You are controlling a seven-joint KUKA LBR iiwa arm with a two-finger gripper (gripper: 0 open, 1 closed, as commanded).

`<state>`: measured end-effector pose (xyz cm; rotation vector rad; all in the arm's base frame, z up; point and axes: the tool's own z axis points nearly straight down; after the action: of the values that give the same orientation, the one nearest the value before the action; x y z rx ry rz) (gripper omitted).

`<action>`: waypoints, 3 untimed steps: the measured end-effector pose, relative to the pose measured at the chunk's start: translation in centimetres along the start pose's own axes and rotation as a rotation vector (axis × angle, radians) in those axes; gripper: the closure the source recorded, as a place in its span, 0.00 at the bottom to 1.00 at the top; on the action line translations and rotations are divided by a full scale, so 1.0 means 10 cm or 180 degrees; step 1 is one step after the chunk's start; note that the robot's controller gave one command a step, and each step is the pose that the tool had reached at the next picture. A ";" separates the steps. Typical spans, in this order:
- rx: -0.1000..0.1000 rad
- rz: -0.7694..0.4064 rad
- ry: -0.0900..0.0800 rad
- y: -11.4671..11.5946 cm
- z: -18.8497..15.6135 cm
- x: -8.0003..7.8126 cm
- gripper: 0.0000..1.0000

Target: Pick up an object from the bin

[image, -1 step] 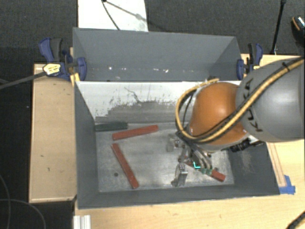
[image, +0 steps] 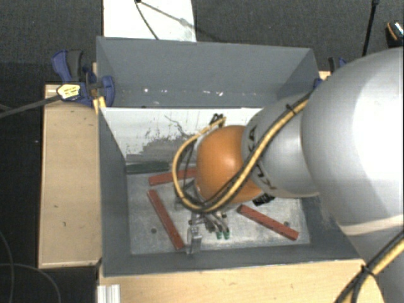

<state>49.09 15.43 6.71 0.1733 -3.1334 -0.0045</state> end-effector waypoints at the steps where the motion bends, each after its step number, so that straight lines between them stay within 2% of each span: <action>1: 0.0012 -0.0312 -0.0025 -0.34 -0.04 -0.13 0.00; 2: 0.0021 0.0103 -0.0035 -1.33 -0.29 -0.58 0.00; 3: 0.0006 0.0119 0.0004 -1.29 -0.07 0.17 0.00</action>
Offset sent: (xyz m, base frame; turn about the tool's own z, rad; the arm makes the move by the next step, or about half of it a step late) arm 0.0157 -0.0316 0.0029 -0.1001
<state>48.82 2.46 7.39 0.1147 -3.1349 -0.0012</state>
